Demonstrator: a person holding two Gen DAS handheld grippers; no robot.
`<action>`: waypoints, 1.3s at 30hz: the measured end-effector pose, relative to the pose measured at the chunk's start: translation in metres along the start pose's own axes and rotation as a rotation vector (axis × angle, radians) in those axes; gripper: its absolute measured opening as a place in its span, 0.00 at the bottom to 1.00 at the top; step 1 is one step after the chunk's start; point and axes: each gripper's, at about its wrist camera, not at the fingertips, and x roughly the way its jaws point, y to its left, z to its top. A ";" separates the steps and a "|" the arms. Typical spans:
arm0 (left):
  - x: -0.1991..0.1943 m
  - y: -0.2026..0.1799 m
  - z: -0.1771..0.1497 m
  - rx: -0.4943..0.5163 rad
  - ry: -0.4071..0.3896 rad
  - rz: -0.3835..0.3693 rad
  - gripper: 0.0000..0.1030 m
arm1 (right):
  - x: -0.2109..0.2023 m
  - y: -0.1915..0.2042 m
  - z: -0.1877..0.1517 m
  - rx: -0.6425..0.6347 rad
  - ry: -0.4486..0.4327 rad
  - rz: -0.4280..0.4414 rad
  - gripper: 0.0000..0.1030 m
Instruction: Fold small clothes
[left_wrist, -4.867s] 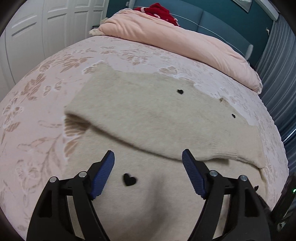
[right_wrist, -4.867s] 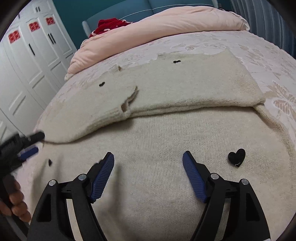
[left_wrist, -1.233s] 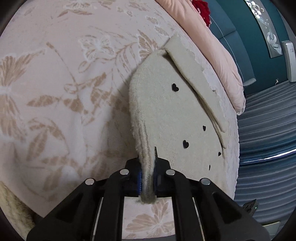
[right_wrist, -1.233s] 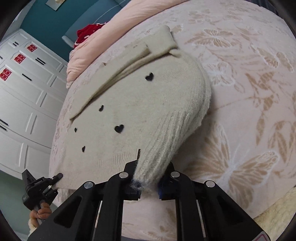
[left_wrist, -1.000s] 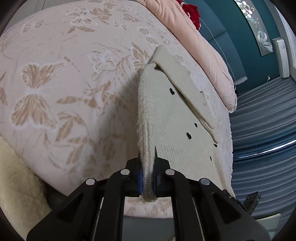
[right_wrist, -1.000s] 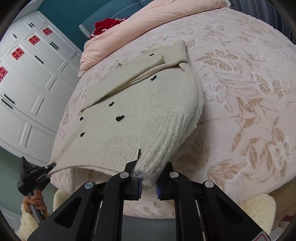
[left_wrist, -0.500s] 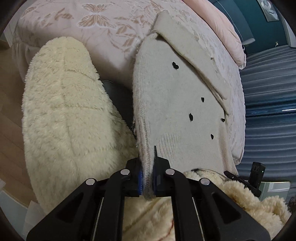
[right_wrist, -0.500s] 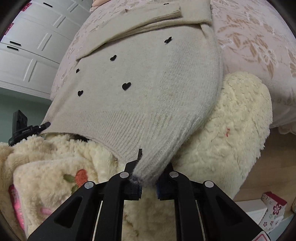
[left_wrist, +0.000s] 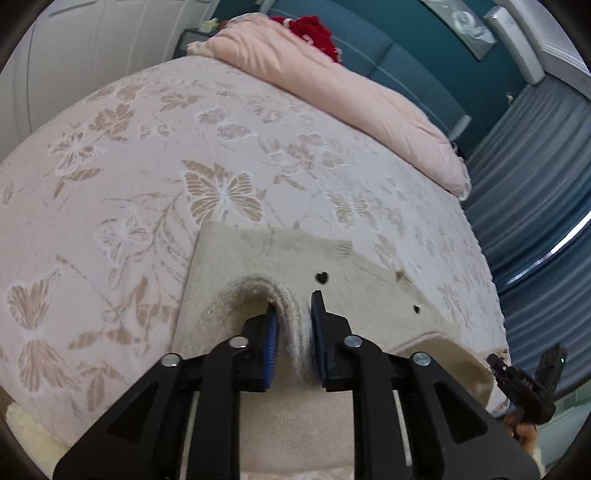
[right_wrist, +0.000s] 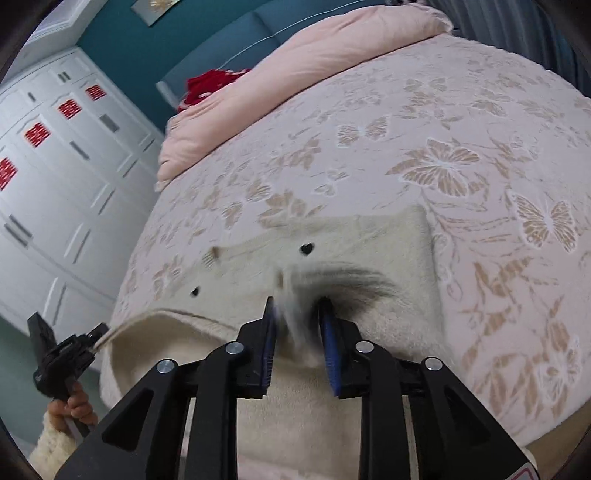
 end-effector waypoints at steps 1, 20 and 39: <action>0.012 0.003 0.003 -0.011 0.013 0.013 0.41 | 0.007 0.000 0.001 0.005 -0.022 -0.033 0.32; 0.105 0.010 0.002 0.206 0.189 0.084 0.15 | 0.084 -0.004 0.002 -0.181 0.114 -0.208 0.05; 0.099 0.010 0.056 0.111 0.110 0.140 0.11 | 0.061 -0.016 0.068 -0.101 0.032 -0.104 0.45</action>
